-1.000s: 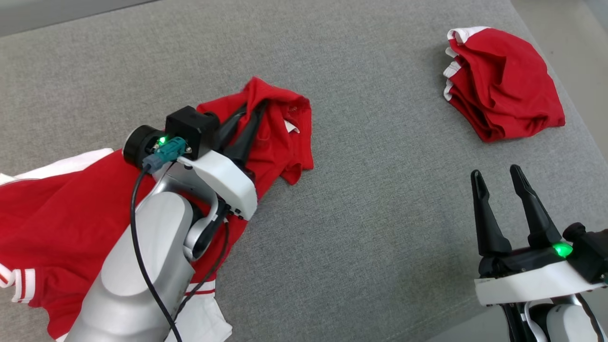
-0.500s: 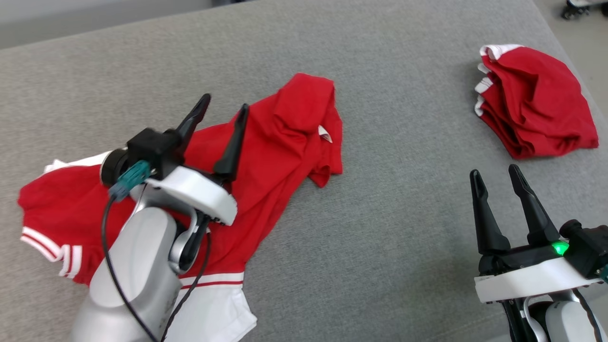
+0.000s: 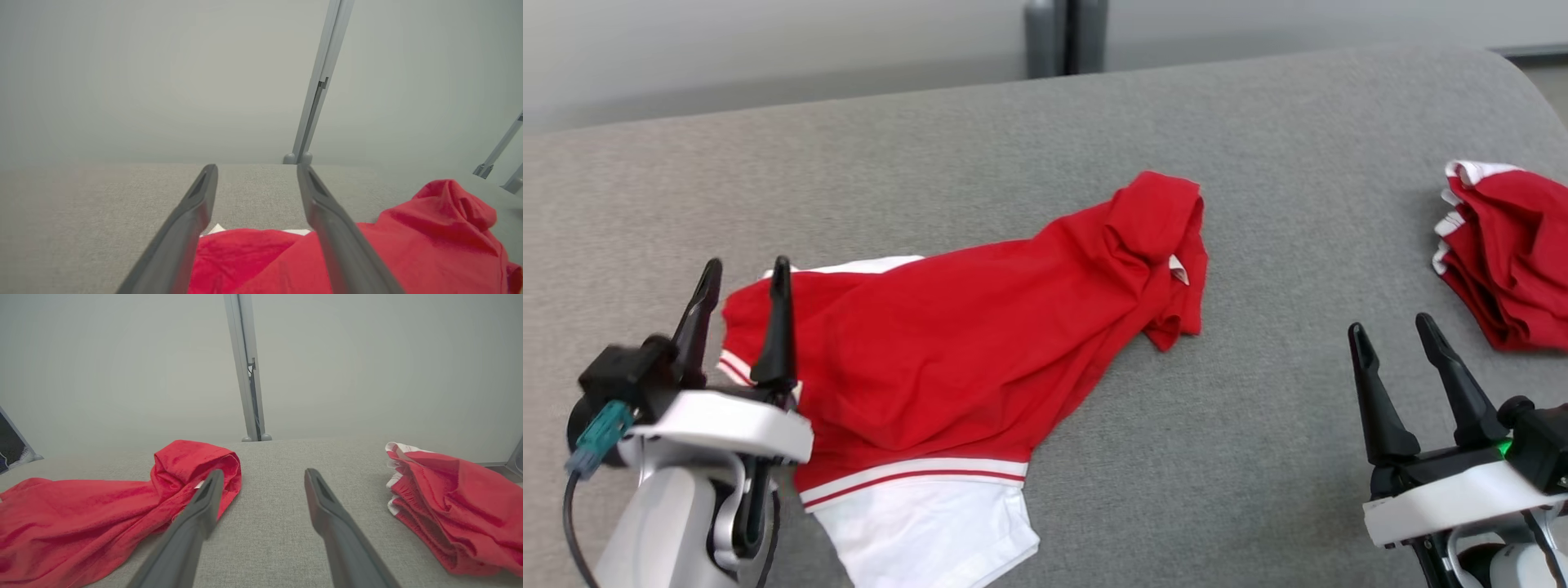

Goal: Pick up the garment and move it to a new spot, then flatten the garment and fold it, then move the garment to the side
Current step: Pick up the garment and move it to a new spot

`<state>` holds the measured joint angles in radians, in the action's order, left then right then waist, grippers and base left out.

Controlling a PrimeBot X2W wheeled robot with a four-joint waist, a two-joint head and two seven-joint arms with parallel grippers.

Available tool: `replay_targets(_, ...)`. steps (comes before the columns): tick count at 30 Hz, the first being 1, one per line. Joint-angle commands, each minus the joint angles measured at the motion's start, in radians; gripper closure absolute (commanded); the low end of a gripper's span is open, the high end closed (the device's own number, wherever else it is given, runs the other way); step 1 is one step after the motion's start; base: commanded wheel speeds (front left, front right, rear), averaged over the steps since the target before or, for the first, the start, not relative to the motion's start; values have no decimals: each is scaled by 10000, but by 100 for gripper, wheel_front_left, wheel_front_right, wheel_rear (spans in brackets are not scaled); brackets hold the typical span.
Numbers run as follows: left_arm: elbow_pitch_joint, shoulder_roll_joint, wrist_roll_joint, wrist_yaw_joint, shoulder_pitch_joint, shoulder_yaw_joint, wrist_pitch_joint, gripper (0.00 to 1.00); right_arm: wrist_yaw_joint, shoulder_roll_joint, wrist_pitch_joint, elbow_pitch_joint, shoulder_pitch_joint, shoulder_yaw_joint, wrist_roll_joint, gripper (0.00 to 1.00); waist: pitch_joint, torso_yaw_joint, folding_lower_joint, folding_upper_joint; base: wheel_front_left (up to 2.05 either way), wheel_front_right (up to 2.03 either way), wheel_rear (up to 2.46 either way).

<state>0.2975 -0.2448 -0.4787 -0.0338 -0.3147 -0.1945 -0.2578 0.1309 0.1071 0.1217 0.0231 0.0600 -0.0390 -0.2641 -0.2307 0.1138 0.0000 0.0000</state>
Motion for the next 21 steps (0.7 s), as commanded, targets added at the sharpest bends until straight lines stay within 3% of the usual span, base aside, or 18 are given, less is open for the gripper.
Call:
replay_targets(1, -159, -148, -40, -54, 350, 181, -60, 0, -3, 109, -112, 109, -132, 32, 64, 0, 417, -438, 0, 0, 0, 0, 0)
replay_targets(21, -2582, -325, 70, -528, 3354, 175, 180, 0, -3, 126, -772, 599, -1220, 318, 241, 0, 1723, -1083, 0, 0, 0, 0, 0)
